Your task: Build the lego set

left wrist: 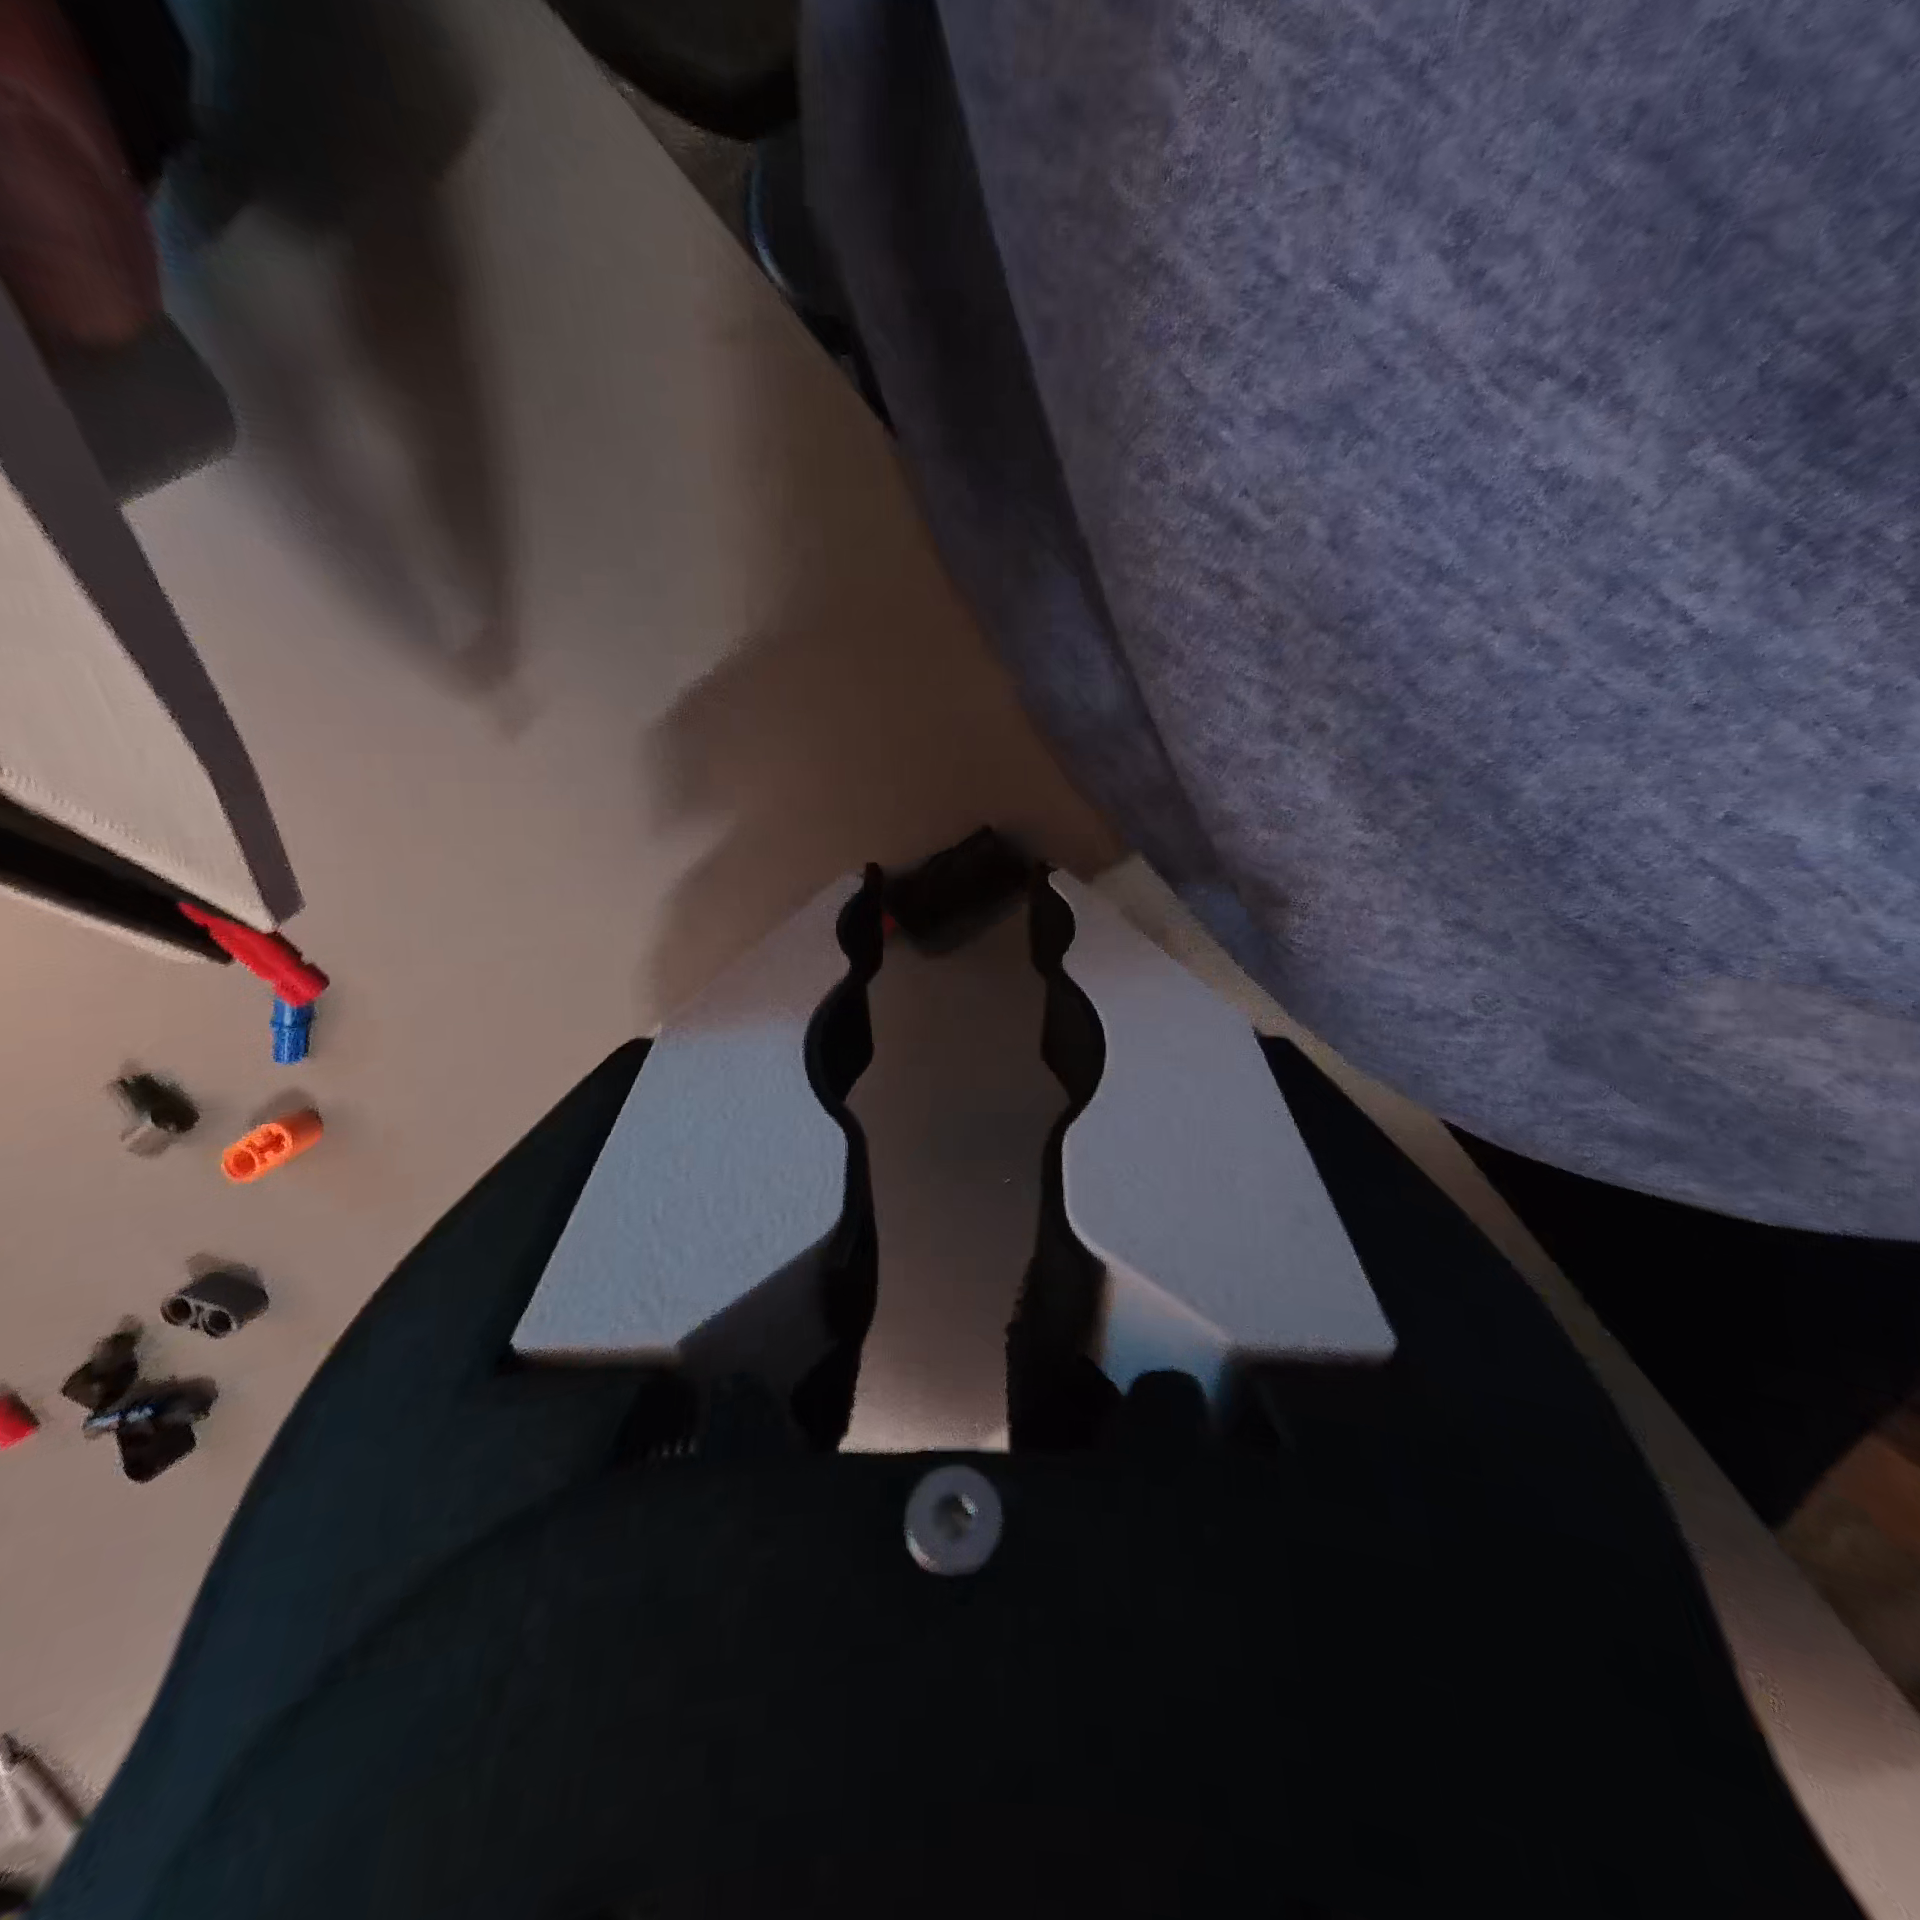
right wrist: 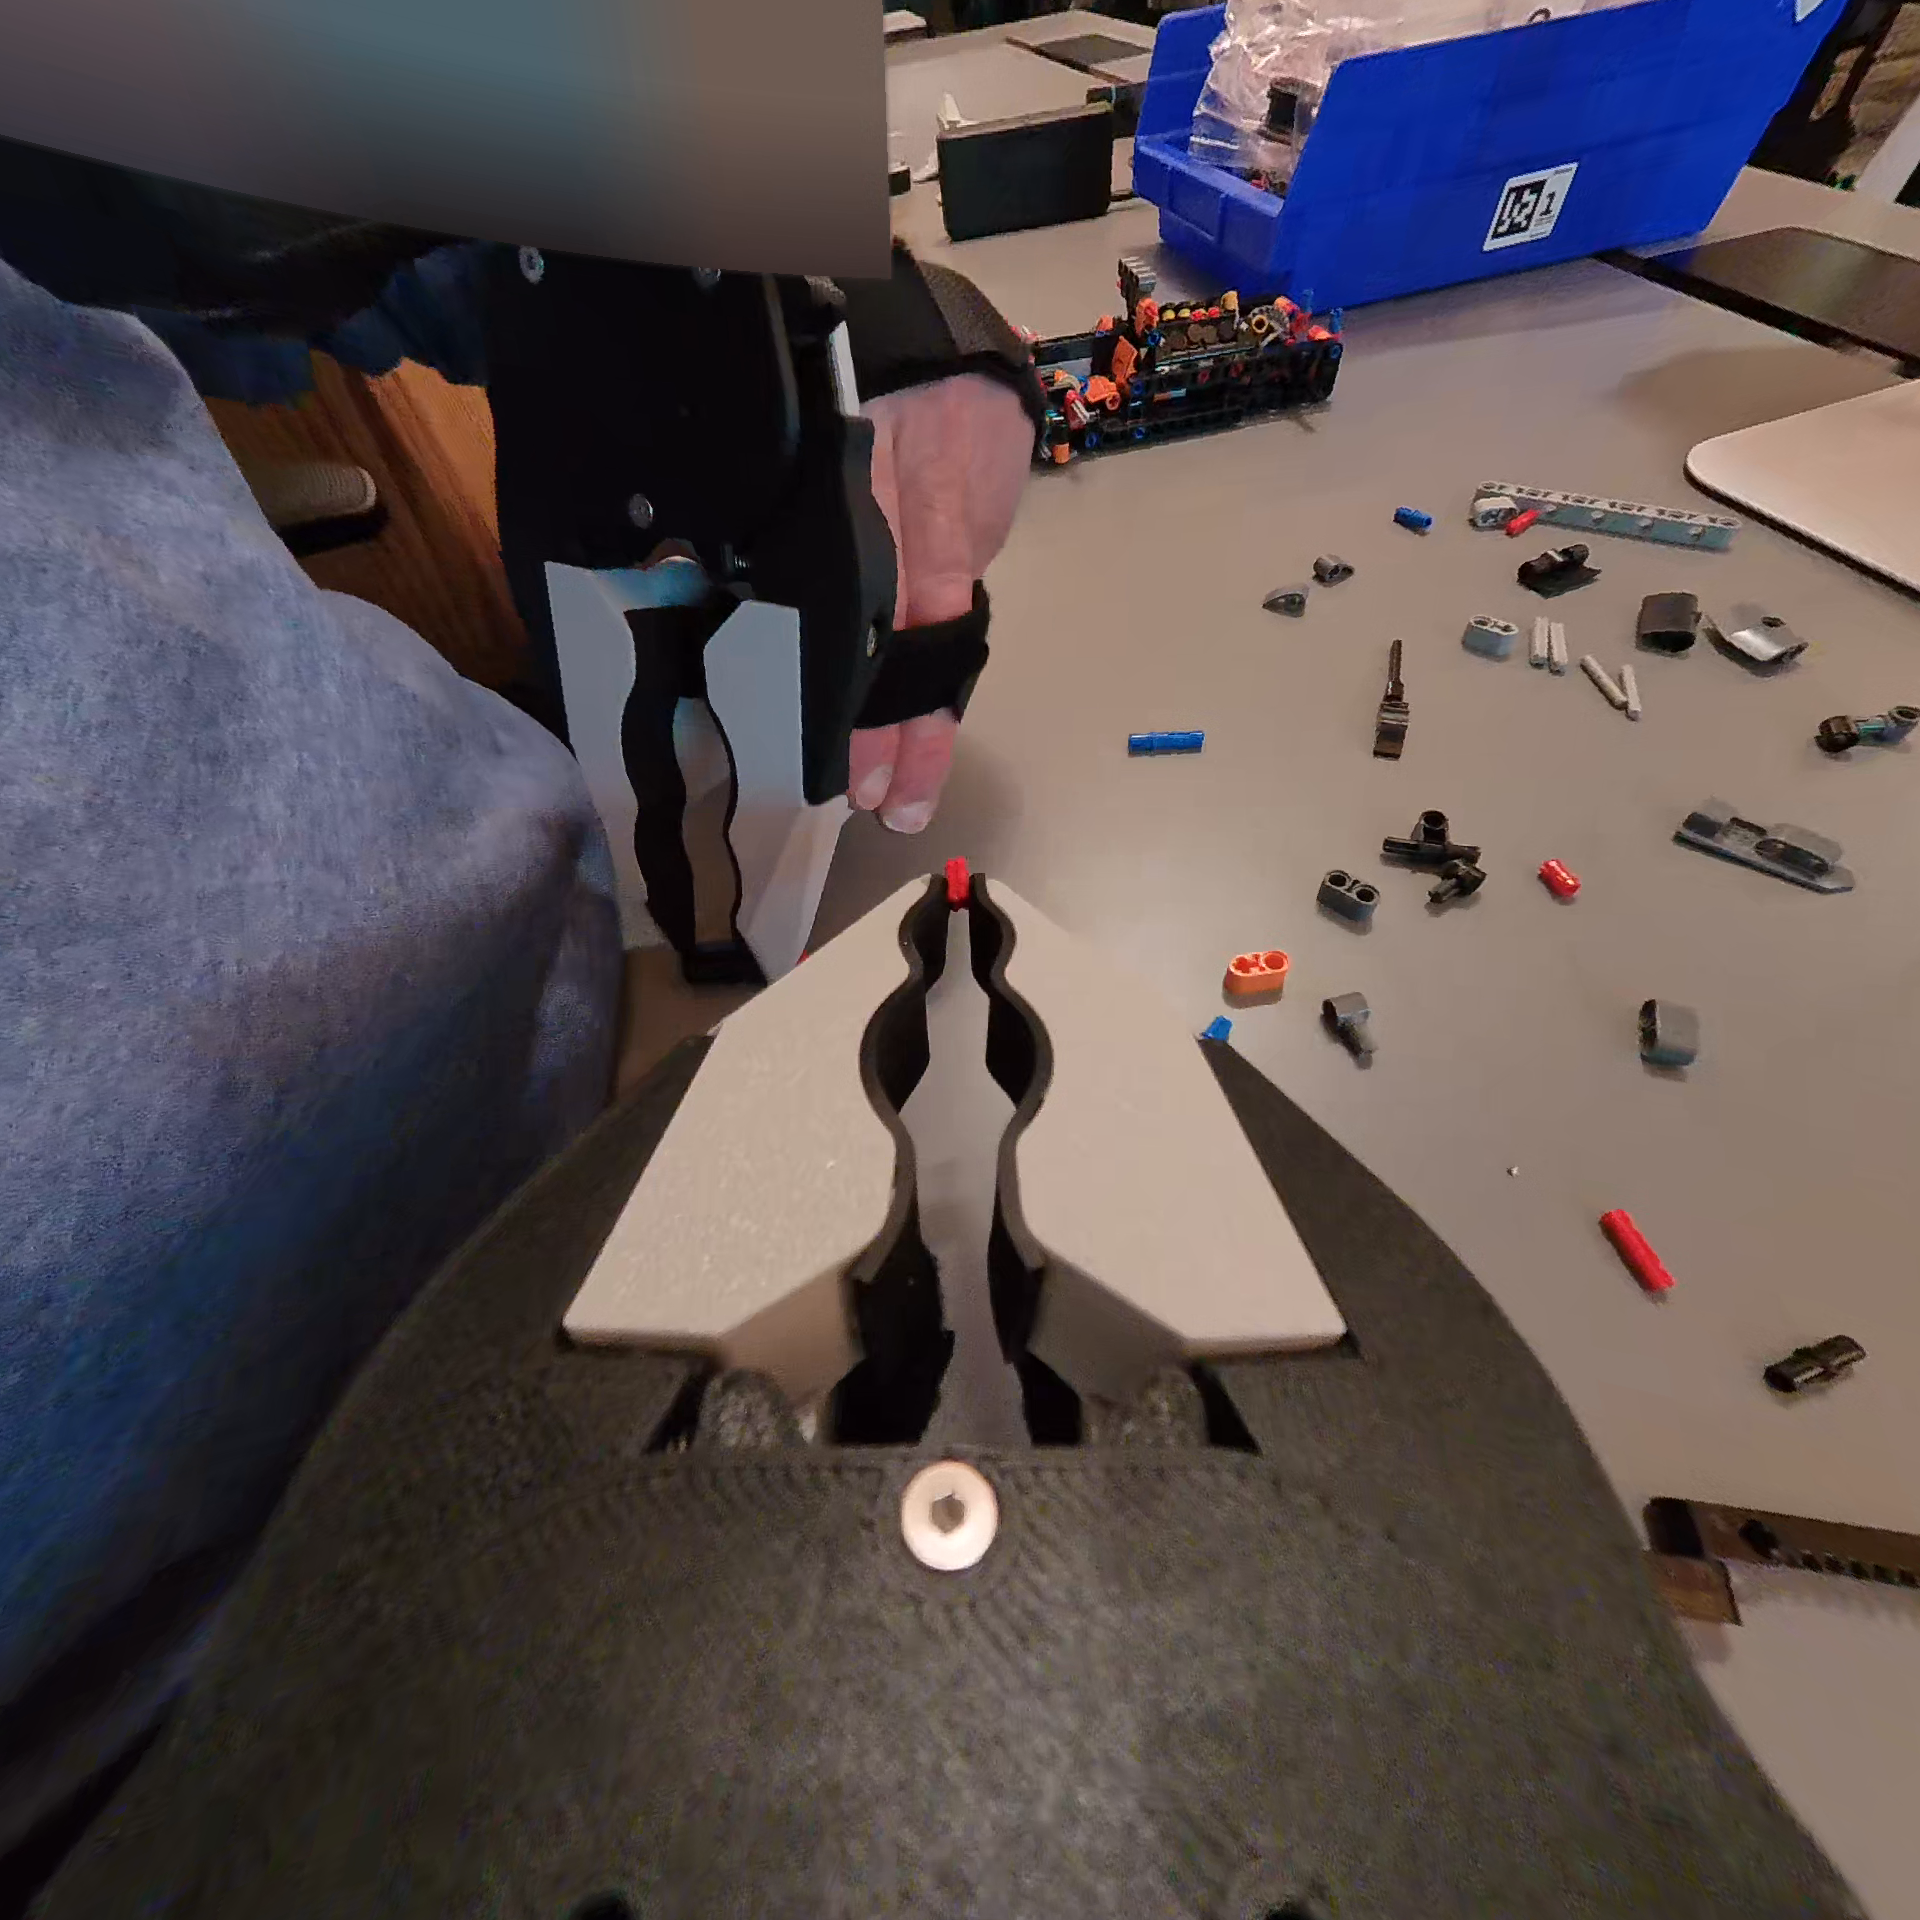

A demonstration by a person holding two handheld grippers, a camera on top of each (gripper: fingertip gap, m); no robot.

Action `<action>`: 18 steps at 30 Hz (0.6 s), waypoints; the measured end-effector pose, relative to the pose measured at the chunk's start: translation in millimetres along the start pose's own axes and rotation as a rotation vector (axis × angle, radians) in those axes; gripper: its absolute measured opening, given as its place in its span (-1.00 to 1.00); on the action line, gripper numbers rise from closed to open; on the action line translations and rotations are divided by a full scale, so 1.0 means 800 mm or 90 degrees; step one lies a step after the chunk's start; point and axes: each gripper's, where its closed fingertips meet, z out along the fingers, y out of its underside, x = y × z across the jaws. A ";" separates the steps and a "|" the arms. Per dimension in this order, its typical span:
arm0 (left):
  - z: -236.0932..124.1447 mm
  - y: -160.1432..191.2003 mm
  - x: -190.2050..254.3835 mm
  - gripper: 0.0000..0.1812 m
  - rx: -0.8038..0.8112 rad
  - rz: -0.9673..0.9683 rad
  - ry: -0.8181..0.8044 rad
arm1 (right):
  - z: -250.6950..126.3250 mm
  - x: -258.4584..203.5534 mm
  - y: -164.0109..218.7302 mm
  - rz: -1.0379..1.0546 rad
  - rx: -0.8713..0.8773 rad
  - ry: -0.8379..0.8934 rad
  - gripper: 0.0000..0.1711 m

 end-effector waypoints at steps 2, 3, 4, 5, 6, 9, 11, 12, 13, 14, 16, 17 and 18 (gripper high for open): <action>0.000 -0.001 -0.001 -0.72 -0.006 0.005 0.016 | -0.003 0.000 0.000 -0.002 0.005 0.000 -0.98; 0.001 -0.003 -0.002 -0.72 0.000 0.005 0.021 | -0.004 0.000 0.000 -0.002 0.007 0.001 -0.98; 0.002 -0.004 -0.004 -0.72 0.006 0.000 0.022 | -0.005 0.001 0.001 -0.002 0.010 0.002 -0.98; 0.002 -0.006 -0.003 -0.72 0.015 -0.010 0.021 | -0.006 0.001 0.001 0.000 0.013 0.001 -0.98; 0.002 -0.007 -0.004 -0.72 0.025 -0.026 0.019 | -0.007 0.000 0.001 0.002 0.016 0.001 -0.98; 0.001 -0.005 -0.008 -0.72 0.059 -0.101 -0.014 | -0.008 0.000 0.003 0.003 0.017 -0.004 -0.98; -0.003 0.002 -0.013 -0.72 0.086 -0.186 -0.053 | -0.007 -0.001 0.003 0.001 0.016 -0.010 -0.98; -0.006 0.007 -0.015 -0.72 0.096 -0.231 -0.074 | -0.006 -0.002 0.003 0.000 0.015 -0.014 -0.98; -0.009 0.014 -0.017 -0.72 0.097 -0.264 -0.106 | -0.005 -0.002 0.003 -0.001 0.013 -0.017 -0.98; -0.014 0.026 -0.023 -0.72 0.085 -0.306 -0.156 | -0.003 -0.002 0.003 -0.003 0.010 -0.020 -0.98; -0.023 0.041 -0.023 -0.72 0.089 -0.392 -0.211 | 0.001 -0.003 0.002 -0.007 0.009 -0.029 -0.98; -0.027 0.047 -0.020 -0.72 0.096 -0.421 -0.235 | 0.003 -0.004 0.001 -0.009 0.008 -0.033 -0.98; -0.031 0.054 -0.016 -0.71 0.089 -0.450 -0.254 | 0.005 -0.005 0.001 -0.010 0.007 -0.036 -0.98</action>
